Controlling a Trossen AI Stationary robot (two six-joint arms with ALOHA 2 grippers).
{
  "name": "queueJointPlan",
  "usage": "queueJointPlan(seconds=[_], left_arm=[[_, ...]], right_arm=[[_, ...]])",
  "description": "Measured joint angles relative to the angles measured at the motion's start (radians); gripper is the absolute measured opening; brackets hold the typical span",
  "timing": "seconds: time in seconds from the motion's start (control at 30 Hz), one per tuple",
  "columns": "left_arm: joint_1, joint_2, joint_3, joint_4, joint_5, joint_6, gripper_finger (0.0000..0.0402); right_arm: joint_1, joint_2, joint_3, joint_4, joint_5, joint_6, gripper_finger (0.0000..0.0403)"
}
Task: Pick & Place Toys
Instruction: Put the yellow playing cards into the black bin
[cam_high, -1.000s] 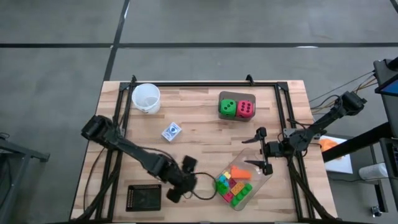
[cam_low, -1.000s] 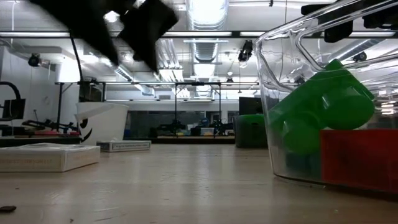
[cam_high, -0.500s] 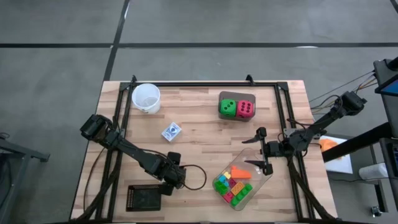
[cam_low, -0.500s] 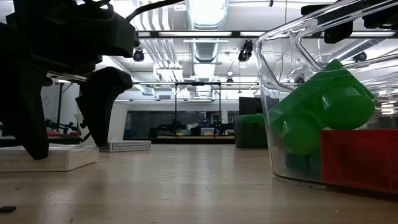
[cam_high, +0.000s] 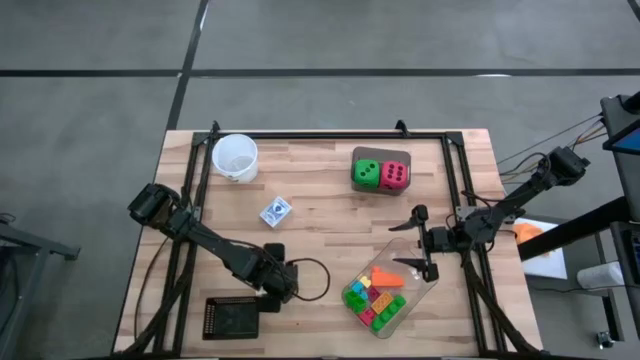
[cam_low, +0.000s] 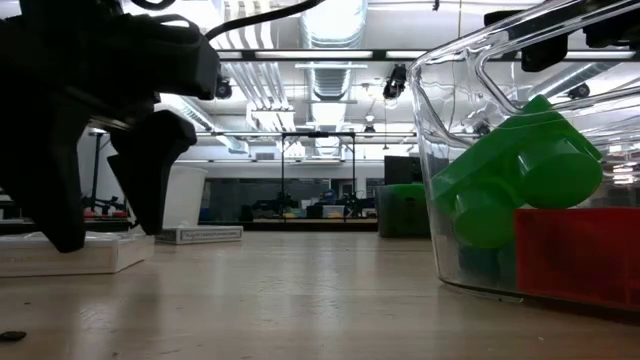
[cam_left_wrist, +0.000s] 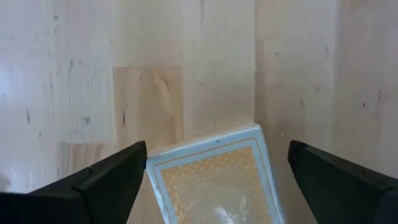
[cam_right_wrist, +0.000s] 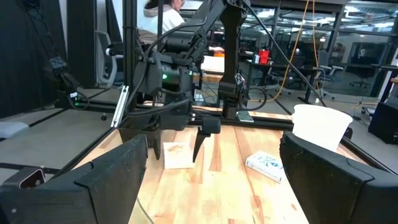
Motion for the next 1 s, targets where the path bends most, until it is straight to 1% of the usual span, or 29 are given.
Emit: queueJointPlan(seconds=[0.37, 0.63, 0.8, 1.0], left_arm=[[-0.026, -0.009, 0.000, -0.011, -0.006, -0.098, 0.0388], [-0.042, -0.013, 0.000, -0.090, -0.037, -0.172, 0.0388], [-0.040, -0.013, -0.028, -0.059, -0.041, -0.197, 0.0388], [-0.039, -0.019, -0.123, 0.067, -0.037, -0.206, 0.0387]], right_arm=[[0.000, 0.000, 0.000, 0.000, 0.000, 0.004, 0.0356], [0.000, 0.000, 0.000, 0.000, 0.001, 0.003, 0.0356], [0.000, 0.000, 0.000, 0.000, 0.002, 0.004, 0.0356], [0.000, 0.000, 0.000, 0.000, 0.003, 0.005, 0.0356]])
